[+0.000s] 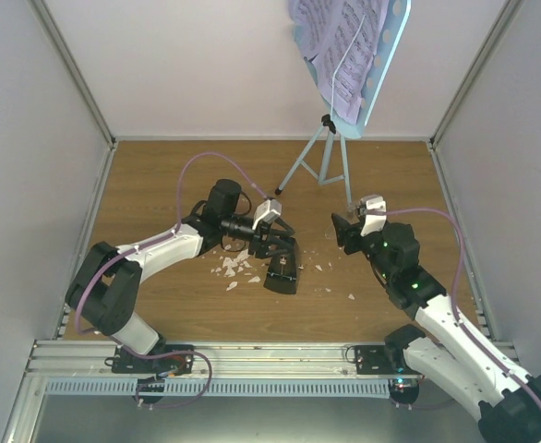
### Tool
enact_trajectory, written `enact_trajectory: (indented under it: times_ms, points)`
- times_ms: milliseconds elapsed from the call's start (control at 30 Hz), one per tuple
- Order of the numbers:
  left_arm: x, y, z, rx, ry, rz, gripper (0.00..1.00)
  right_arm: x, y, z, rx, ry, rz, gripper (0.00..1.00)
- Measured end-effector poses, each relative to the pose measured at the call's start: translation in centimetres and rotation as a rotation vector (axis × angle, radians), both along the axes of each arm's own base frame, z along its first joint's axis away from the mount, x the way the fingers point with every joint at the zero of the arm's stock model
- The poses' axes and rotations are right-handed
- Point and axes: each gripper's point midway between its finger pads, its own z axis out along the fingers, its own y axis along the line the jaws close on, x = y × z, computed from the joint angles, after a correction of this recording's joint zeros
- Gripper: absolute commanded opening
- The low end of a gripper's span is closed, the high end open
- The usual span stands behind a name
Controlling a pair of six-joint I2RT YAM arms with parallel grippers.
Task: Pack up the instrument practice props
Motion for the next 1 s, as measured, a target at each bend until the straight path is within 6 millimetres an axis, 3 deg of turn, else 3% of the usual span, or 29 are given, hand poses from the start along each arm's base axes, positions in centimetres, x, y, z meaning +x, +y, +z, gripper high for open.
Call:
enact_trajectory:
  times_ms: [233, 833, 1000]
  points:
    - [-0.1, 0.0, -0.1, 0.004, 0.0, -0.004, 0.6, 0.0, 0.1, -0.6, -0.003, 0.008, 0.003, 0.51]
    - [-0.5, -0.3, -0.1, 0.006, 0.004, -0.014, 0.69, -0.1, 0.0, -1.3, -0.003, 0.023, 0.0, 0.51]
    - [-0.6, -0.4, -0.1, 0.006, 0.004, -0.018, 0.65, -0.1, 0.0, -1.3, -0.003, 0.023, 0.0, 0.51]
